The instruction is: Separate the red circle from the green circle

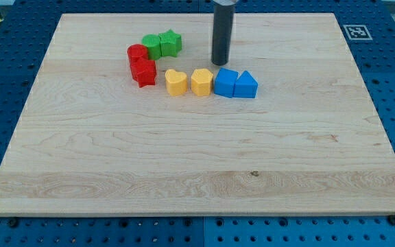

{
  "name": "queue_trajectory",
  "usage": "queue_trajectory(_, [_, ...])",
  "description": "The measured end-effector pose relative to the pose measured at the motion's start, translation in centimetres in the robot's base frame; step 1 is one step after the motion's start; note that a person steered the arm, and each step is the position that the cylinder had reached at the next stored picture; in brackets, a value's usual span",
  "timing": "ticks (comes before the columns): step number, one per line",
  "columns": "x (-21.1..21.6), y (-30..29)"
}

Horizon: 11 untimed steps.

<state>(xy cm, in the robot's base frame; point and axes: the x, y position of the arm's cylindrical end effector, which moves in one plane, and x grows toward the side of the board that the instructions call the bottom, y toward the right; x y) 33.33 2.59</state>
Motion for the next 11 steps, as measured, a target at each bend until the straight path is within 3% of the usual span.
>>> queue_trajectory(3, [-0.1,-11.0])
queue_trajectory(6, [-3.7,-13.2])
queue_trajectory(9, [1.7,-13.5])
queue_trajectory(11, [3.0,-13.5])
